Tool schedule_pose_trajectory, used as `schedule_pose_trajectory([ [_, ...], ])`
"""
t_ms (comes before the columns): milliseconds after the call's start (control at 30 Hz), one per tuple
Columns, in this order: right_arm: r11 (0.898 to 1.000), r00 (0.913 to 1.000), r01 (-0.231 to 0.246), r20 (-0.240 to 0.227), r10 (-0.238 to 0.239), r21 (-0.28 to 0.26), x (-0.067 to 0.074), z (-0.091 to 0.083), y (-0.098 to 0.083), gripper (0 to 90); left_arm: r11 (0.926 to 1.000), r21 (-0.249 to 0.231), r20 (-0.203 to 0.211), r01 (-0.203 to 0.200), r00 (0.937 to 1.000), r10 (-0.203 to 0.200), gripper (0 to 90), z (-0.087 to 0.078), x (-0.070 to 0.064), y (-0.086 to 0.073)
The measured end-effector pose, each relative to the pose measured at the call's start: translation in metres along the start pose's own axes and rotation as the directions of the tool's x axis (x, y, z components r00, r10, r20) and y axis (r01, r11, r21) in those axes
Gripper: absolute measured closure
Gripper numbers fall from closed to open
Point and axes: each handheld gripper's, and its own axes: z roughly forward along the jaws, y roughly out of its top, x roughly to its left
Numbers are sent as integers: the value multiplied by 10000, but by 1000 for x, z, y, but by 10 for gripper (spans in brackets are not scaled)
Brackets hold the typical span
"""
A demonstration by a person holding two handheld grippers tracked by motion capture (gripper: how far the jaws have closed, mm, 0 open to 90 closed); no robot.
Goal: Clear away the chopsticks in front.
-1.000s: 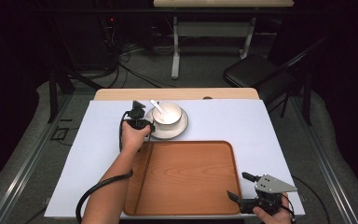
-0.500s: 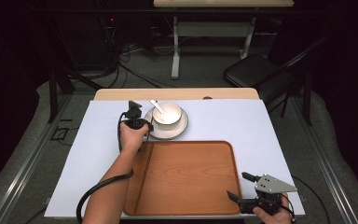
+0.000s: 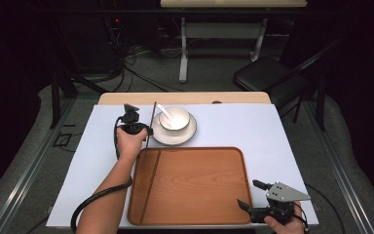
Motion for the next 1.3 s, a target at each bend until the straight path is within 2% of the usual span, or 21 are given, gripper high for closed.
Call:
schedule_pose_trajectory([
  [333, 10000, 10000, -38, 3, 38, 9, 0, 0, 0, 152, 9997, -209, 53, 130, 9999, -129, 852, -28, 10, -9],
  [567, 10000, 10000, -30, 10, 30, 8, 0, 0, 0, 151, 9998, -192, 257, 50, 9997, -46, 852, -49, 18, -25],
  [600, 10000, 10000, -30, 14, 30, 11, 0, 0, 0, 152, 9997, -224, 366, 121, 9993, -113, 852, -51, 19, -29],
  [700, 10000, 10000, -77, 7, 77, 15, -1, 0, 0, 152, 9999, -165, 493, -16, 9988, 24, 853, -59, 22, -42],
  [733, 10000, 10000, -90, 3, 90, 20, -1, 0, 0, 151, 9999, -126, 634, -27, 9980, 34, 853, -63, 24, -50],
  [1000, 9999, 9999, -150, -1, 150, 3, -1, 0, 0, 152, 9999, 88, 1000, -122, 9949, 113, 852, -79, 30, -96],
  [1300, 9999, 9999, -155, 26, 155, 24, -1, 0, 0, 152, 9992, 366, 1275, -134, 9918, 87, 852, -85, 31, -135],
])
